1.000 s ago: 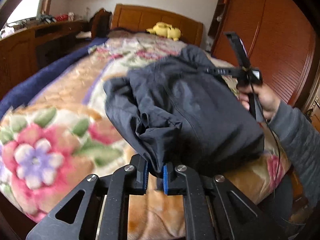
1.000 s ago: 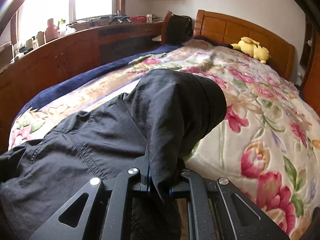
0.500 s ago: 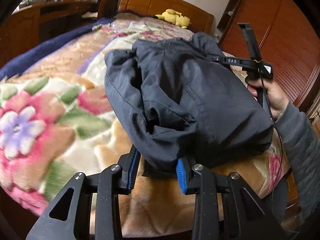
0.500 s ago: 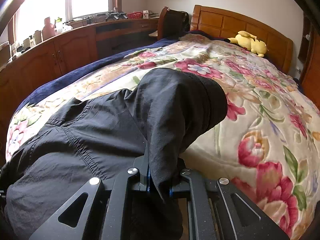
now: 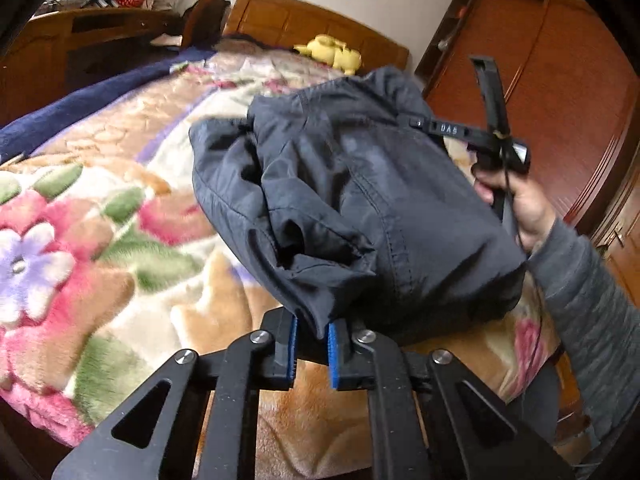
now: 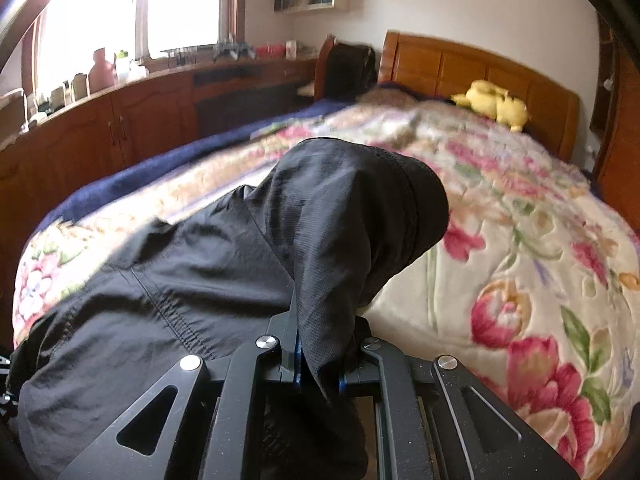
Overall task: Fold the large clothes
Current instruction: 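Carry the jacket with the left gripper toward the bed edge by the desk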
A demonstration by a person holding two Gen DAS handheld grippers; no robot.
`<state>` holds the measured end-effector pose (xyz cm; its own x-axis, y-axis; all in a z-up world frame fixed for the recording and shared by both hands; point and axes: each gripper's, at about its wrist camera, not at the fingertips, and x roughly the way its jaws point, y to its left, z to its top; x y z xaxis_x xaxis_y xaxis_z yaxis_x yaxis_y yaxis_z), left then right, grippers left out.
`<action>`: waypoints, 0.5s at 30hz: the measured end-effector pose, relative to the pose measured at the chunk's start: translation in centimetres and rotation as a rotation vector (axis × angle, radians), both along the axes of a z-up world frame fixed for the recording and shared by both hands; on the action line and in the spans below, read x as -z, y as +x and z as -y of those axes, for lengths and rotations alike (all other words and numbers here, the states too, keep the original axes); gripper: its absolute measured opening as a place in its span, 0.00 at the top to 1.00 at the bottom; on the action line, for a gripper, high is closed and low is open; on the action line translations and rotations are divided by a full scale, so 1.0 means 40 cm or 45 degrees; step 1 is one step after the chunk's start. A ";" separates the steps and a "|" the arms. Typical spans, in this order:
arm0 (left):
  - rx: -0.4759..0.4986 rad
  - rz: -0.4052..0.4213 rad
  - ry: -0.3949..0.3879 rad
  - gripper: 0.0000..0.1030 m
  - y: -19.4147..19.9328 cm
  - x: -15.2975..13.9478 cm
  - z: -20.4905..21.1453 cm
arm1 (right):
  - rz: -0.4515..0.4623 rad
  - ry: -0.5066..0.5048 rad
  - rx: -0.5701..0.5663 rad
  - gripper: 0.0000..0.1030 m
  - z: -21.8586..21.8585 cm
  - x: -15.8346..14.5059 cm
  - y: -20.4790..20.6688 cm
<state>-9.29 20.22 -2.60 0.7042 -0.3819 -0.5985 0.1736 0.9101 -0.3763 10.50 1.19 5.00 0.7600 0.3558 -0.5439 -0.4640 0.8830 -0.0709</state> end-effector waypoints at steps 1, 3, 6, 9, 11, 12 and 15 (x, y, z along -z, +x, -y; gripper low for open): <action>-0.006 0.017 -0.004 0.89 -0.003 -0.009 -0.004 | 0.016 0.001 0.003 0.89 -0.001 -0.007 -0.005; -0.012 0.050 0.024 0.89 -0.009 -0.025 -0.006 | 0.045 -0.009 0.003 0.89 -0.009 -0.021 -0.012; -0.028 0.086 0.040 0.90 -0.013 -0.050 -0.026 | 0.074 -0.011 -0.007 0.89 -0.027 -0.035 -0.018; -0.045 0.113 0.062 0.90 -0.021 -0.063 -0.058 | 0.078 -0.005 -0.023 0.89 -0.052 -0.038 -0.018; -0.063 0.128 0.083 0.90 -0.022 -0.065 -0.090 | 0.079 -0.011 -0.045 0.89 -0.085 -0.039 -0.015; -0.069 0.127 0.098 0.90 -0.025 -0.066 -0.107 | 0.079 -0.014 -0.055 0.89 -0.102 -0.040 -0.013; -0.103 0.138 0.136 0.90 -0.031 -0.069 -0.167 | 0.082 -0.027 -0.090 0.89 -0.173 -0.042 0.001</action>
<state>-10.52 26.90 0.18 0.7929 -0.2596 -0.5513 0.1323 0.9565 -0.2601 10.54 8.10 6.66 0.7668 0.3988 -0.5030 -0.5194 0.8459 -0.1211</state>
